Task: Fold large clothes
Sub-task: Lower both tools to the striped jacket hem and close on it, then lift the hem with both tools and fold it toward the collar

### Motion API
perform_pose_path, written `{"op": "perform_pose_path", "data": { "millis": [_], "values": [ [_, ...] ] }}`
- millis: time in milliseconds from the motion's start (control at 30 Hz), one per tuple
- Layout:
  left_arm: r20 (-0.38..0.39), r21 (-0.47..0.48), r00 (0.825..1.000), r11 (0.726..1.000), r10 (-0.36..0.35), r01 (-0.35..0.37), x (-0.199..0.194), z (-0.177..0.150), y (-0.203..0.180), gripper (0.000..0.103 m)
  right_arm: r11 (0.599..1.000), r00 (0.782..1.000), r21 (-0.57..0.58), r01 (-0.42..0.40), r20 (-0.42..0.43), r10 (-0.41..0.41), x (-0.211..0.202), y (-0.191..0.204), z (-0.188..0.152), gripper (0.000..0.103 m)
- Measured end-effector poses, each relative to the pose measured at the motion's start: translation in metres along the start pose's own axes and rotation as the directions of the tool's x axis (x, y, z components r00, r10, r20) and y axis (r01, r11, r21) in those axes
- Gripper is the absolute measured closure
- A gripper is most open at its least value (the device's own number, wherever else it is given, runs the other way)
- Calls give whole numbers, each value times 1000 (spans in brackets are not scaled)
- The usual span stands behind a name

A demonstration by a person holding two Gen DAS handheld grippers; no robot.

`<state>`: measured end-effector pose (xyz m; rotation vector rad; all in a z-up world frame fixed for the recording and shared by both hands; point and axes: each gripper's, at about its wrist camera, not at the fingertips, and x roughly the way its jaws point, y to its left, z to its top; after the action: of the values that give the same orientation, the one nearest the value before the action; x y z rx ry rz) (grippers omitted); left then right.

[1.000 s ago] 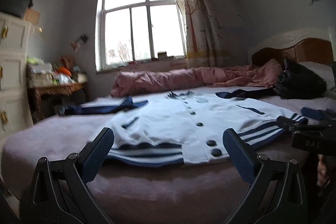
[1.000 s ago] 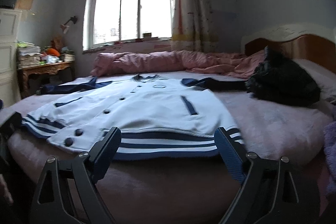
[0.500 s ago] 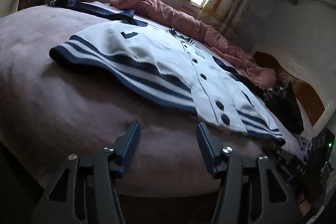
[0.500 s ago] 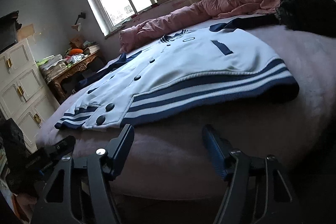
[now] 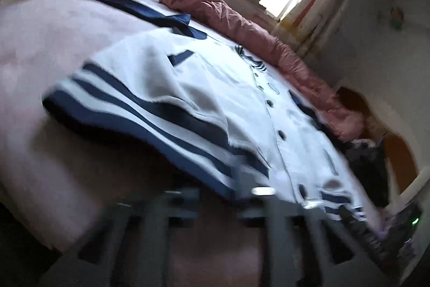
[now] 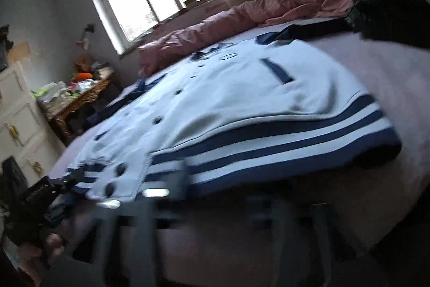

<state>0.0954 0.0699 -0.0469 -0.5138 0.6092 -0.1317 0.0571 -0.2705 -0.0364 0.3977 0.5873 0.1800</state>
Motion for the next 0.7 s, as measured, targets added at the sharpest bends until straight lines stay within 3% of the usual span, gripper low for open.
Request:
{"op": "perform_pose_path", "data": {
  "millis": [100,200,367,467,567,700],
  "values": [
    [4,42,999,998,-42,42,-8,14,-10,94,997,1000,-75,-13,-4,13,-2,7,23,89],
    [-9,207,1000,978,14,-12,-7,33,-36,94,973,998,-229,31,52,-20,-9,32,50,89],
    [-54,280,995,958,84,-66,25,82,-67,94,938,995,-332,100,49,-89,27,56,95,90],
    [-86,340,986,934,146,-109,61,102,-78,94,938,994,-332,103,-11,-113,62,55,121,90],
    [-135,343,972,930,191,-135,96,111,-73,94,947,987,-309,88,-99,-124,104,46,140,90],
    [-143,364,956,912,255,-189,137,104,-62,93,936,980,-339,88,-136,-142,146,38,138,90]
  ]
}}
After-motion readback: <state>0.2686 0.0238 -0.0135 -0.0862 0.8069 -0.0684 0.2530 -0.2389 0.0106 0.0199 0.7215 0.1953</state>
